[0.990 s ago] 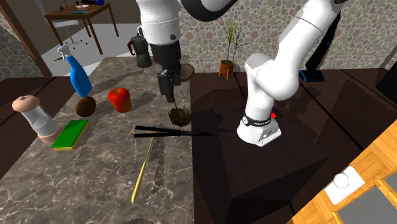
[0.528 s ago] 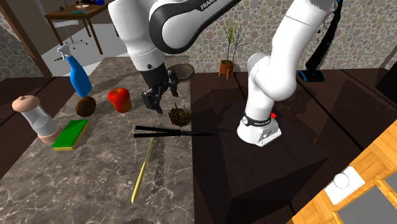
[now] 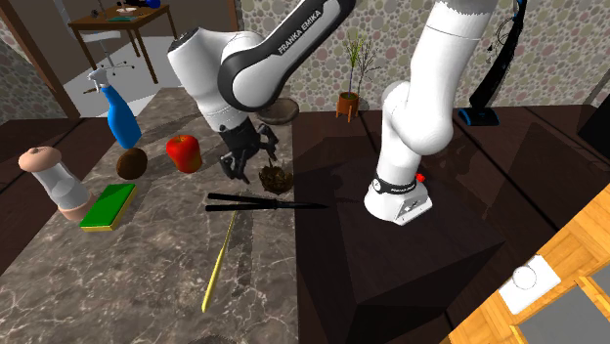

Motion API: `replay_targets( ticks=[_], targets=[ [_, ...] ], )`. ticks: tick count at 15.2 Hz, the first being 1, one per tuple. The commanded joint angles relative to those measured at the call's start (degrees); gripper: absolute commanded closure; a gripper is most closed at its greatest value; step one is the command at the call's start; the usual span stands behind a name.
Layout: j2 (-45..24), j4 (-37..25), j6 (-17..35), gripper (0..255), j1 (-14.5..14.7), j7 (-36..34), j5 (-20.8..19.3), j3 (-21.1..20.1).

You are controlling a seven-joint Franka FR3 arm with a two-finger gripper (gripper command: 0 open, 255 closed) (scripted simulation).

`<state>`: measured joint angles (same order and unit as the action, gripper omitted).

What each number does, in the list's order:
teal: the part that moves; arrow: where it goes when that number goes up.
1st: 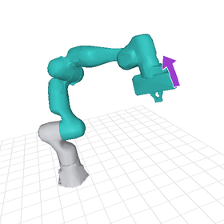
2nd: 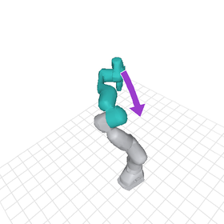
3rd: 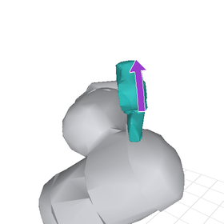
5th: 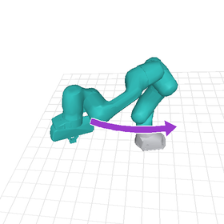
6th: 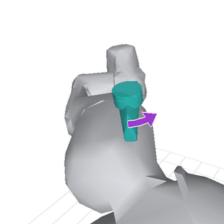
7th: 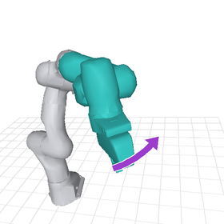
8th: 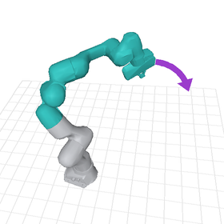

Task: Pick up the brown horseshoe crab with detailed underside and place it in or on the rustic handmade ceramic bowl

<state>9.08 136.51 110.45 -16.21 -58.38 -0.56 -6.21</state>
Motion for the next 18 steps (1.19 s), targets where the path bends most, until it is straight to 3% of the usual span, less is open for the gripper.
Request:
replay_targets(
  ticks=[1,11,12,18],
  targets=[
    [-0.32,1.31,1.60,0,-0.04,-0.20,-0.06,0.00],
    [-0.80,2.92,3.69,0,-0.06,-0.25,-0.13,0.01],
    [-0.80,2.92,3.69,255,-0.06,-0.25,-0.13,0.01],
    [-0.80,2.93,3.69,255,-0.06,-0.25,-0.12,0.00]
  ],
)
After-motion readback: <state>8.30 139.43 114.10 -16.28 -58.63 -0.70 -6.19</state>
